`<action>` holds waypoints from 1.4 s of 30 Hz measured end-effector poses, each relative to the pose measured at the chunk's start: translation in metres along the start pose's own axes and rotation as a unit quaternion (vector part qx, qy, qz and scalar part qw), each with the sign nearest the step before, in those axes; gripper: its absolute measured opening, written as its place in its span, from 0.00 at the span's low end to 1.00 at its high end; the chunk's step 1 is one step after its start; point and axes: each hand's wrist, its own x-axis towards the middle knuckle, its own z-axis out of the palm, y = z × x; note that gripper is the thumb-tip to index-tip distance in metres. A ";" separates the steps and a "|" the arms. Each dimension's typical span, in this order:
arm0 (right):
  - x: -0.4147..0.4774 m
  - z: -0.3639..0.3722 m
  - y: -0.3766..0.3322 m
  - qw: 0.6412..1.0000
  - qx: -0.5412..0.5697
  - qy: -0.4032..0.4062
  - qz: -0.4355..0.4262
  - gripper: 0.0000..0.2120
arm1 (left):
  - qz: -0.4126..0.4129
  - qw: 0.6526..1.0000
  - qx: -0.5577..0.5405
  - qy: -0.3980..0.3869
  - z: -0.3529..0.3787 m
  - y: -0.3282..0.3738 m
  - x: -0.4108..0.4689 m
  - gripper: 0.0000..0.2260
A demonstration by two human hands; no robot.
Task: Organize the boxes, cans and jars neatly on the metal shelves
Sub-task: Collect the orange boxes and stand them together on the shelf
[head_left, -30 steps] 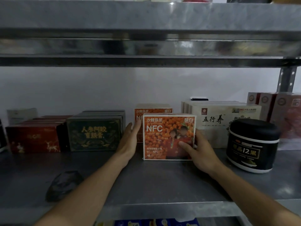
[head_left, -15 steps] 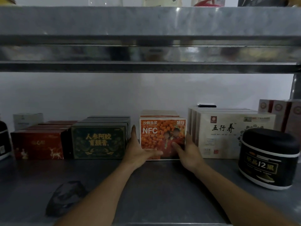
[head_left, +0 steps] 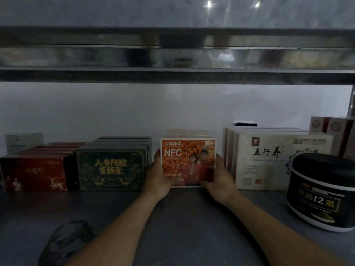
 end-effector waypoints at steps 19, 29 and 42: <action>0.003 -0.005 -0.002 1.000 0.002 0.012 0.027 0.36 | 0.002 1.000 0.003 -0.011 0.002 0.000 0.007 0.40; 0.000 -0.006 -0.005 0.999 -0.022 0.017 0.026 0.36 | 0.004 1.000 0.015 -0.003 0.003 0.001 0.008 0.40; -0.004 -0.005 -0.003 0.993 -0.108 0.030 0.021 0.32 | -0.059 0.982 0.181 0.003 0.002 0.008 0.005 0.32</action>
